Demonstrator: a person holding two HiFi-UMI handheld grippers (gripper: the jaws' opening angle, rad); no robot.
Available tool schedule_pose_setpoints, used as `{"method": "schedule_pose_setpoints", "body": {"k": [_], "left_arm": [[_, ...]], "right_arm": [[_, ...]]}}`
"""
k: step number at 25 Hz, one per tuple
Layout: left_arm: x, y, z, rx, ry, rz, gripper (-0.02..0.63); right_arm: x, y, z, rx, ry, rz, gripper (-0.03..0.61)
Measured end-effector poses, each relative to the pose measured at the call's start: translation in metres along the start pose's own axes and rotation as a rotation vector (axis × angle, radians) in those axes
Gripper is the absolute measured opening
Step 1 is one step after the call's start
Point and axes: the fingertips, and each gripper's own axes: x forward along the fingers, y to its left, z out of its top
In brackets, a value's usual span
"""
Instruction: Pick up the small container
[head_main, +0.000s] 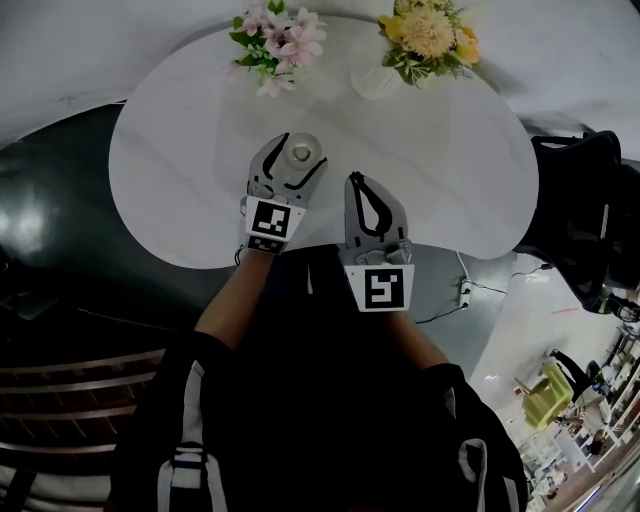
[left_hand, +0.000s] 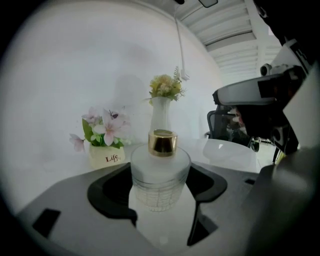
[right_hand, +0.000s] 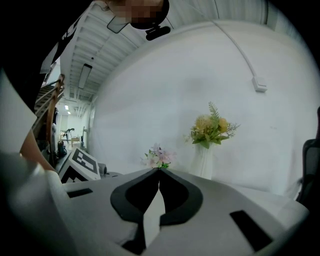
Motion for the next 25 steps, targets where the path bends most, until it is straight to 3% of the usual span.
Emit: {"method": "schedule_pose_setpoints", "body": {"k": [4,15,20,25], "left_arm": [[-0.012,0.0,0.026,-0.036,-0.038,0.011,0.331],[-0.068,0.007,0.121,-0.021,-0.174,0.093,0.331],[-0.091,0.011,0.146,-0.069,-0.225,0.124,0.33],[-0.115,0.018,0.167,-0.062,-0.264,0.179,0.331]], "right_arm": [[-0.005,-0.005,0.014,-0.012,-0.027,-0.024,0.021],[-0.022,-0.018,0.069,-0.044,-0.168,-0.075,0.021],[-0.029,-0.029,0.099,-0.014,-0.229,-0.129,0.021],[-0.036,-0.029,0.117,-0.048,-0.26,-0.117,0.021]]}}
